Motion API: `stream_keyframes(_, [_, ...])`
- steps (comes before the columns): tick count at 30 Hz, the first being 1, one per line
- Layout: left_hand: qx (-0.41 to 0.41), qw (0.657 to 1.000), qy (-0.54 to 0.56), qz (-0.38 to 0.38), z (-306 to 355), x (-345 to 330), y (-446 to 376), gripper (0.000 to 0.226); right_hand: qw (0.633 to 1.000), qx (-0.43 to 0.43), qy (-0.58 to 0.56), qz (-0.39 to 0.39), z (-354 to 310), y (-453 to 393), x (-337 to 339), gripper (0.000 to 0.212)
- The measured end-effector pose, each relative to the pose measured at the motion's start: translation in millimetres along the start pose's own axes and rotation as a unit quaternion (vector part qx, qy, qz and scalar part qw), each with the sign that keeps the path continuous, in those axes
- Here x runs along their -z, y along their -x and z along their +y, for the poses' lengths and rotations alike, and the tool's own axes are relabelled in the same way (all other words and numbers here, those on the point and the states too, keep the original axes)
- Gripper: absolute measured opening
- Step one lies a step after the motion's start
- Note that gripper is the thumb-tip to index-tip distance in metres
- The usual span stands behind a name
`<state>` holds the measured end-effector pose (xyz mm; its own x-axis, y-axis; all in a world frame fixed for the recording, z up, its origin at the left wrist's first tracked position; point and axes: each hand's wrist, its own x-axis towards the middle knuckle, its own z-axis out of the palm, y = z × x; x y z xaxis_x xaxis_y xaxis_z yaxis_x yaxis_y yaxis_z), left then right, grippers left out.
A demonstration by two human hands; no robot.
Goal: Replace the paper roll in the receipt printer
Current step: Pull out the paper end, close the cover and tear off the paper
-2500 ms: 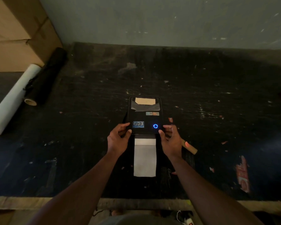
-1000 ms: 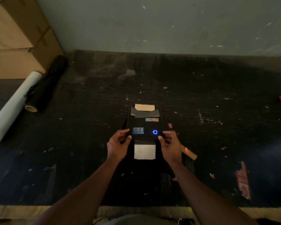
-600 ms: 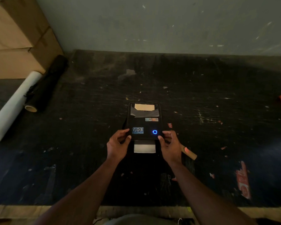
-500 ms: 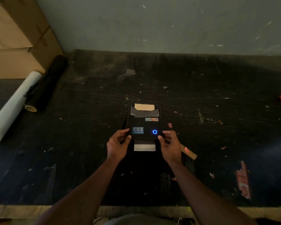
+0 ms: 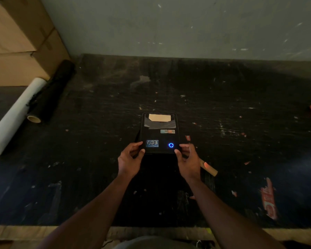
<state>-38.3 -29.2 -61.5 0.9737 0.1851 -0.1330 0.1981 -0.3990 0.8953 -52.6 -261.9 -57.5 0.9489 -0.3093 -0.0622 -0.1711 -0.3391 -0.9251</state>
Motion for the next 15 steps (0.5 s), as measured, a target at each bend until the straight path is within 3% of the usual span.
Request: stream_keyframes(15, [0.004,1.0,-0.011,-0.017,4.3,4.1,0.4,0.036,1.0,-0.008,0.013,-0.011,-6.2,0.4,2.9,0.03])
